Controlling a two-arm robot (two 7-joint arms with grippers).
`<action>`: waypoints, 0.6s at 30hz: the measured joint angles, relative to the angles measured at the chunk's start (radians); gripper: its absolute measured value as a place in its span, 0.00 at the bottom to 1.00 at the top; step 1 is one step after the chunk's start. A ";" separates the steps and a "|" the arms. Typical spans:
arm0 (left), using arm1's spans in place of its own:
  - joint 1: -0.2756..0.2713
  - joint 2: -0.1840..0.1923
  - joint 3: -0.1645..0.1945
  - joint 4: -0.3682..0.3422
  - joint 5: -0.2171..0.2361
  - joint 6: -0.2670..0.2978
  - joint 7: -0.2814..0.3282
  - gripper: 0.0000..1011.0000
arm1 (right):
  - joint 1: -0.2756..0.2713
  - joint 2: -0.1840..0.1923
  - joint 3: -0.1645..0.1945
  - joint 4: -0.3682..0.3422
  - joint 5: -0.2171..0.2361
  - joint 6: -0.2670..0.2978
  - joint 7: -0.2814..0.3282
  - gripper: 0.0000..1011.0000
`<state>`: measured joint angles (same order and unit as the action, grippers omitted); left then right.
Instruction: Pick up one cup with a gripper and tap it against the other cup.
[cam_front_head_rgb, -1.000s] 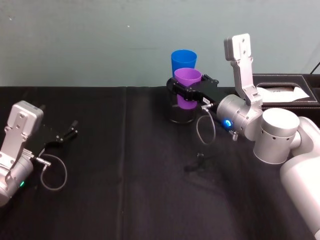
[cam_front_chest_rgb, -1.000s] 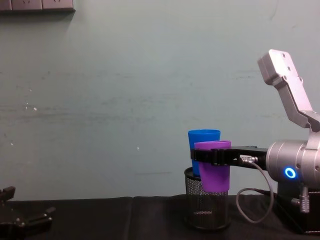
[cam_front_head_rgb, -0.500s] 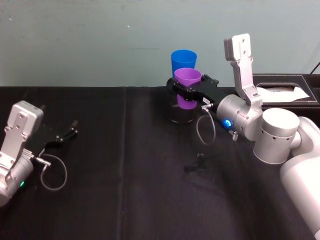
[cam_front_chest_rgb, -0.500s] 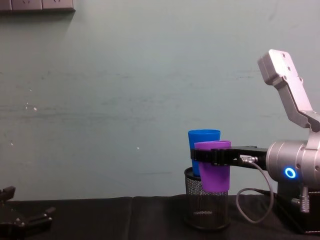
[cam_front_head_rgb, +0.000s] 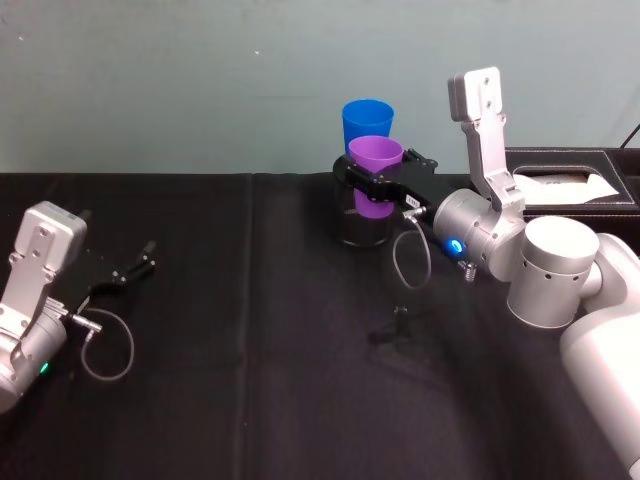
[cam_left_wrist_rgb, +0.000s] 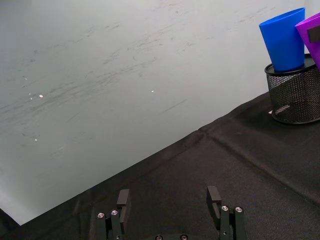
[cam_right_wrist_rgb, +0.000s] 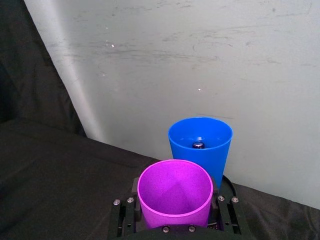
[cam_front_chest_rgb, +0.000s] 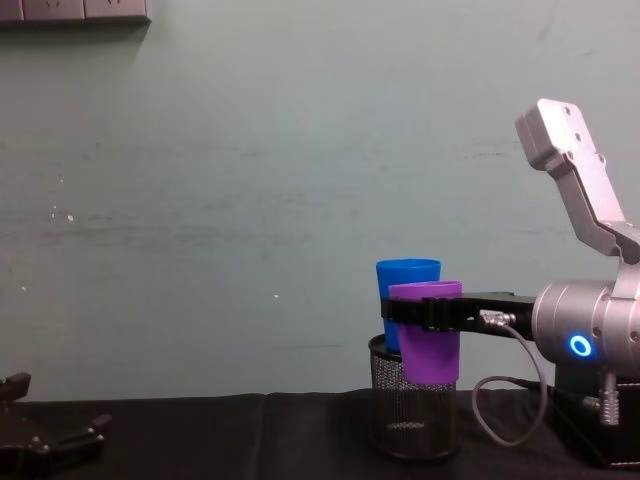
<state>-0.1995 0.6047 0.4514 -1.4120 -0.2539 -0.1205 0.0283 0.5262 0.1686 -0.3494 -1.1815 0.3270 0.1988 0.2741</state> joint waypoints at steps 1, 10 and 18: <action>0.000 0.000 0.000 0.000 0.000 0.000 0.000 0.99 | 0.000 0.000 0.000 0.000 0.000 0.000 0.000 0.73; 0.000 0.000 0.000 0.000 0.000 0.000 0.000 0.99 | 0.000 0.000 0.000 0.000 0.000 0.000 0.000 0.73; 0.000 0.000 0.000 0.000 0.000 0.000 0.000 0.99 | 0.000 0.000 0.000 0.000 0.000 0.000 0.000 0.73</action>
<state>-0.1996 0.6047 0.4513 -1.4120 -0.2539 -0.1205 0.0283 0.5262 0.1686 -0.3494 -1.1815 0.3271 0.1988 0.2742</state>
